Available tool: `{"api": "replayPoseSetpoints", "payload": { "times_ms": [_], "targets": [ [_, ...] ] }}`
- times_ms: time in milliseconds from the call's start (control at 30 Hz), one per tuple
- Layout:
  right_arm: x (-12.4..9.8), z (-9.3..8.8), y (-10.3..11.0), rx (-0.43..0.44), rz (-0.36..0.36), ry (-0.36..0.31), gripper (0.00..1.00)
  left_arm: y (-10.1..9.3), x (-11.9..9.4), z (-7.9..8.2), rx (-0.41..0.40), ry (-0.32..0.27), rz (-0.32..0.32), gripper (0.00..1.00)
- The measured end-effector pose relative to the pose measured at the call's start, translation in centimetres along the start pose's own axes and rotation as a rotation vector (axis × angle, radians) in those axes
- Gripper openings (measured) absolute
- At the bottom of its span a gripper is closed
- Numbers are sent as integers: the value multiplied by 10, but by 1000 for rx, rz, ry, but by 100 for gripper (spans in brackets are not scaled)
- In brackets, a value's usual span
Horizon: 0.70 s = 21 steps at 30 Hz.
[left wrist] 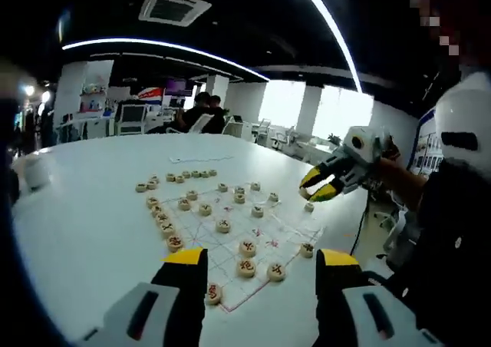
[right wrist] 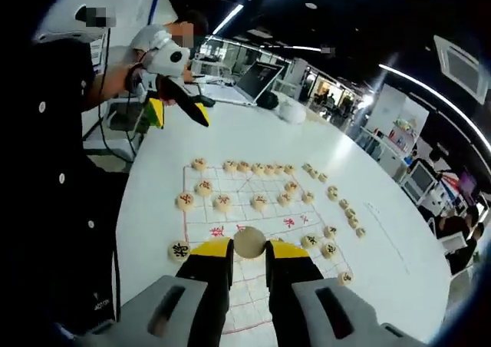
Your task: Pick up the chess pieces one by one and place each piece onto its starting position on the chessboard, setting the pieces on their correct points until all the chess pieces are arranged in the starting layout
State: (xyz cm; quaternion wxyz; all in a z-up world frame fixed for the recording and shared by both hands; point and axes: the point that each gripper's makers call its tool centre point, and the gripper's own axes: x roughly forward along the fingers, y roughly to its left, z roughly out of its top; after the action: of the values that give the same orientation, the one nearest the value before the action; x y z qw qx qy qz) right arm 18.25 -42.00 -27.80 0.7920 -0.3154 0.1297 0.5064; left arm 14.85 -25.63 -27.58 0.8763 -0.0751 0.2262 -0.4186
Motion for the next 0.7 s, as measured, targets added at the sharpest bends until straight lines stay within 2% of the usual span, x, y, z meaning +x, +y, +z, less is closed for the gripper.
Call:
{"api": "replayPoseSetpoints", "payload": {
  "times_ms": [100,167,267,333,367,400,433,500,700],
  "targets": [
    [-4,4,-5,-91,-66,-3,18,-7,24,10,-119,-9,-49,54],
    [-4,8,-3,-148,-81,-4,18,-10,41,12,-157,6,-66,51],
    [-3,14,6,-246,-74,-25,18,-18,68,15,-204,26,-93,38],
    [-2,15,11,-321,-69,-14,18,-34,86,16,-246,48,-142,29],
    [-1,16,13,-353,-68,-14,18,-40,90,16,-259,60,-161,29],
    [-1,17,16,-375,-61,-17,18,-54,99,15,-264,77,-194,28],
    [-2,15,16,-379,-61,-19,18,-62,103,15,-262,88,-216,28],
    [-2,15,18,-407,-55,-22,18,-68,111,16,-260,88,-219,28],
    [-4,18,19,-431,-52,-29,18,-75,119,19,-292,88,-228,18]
  ]
}}
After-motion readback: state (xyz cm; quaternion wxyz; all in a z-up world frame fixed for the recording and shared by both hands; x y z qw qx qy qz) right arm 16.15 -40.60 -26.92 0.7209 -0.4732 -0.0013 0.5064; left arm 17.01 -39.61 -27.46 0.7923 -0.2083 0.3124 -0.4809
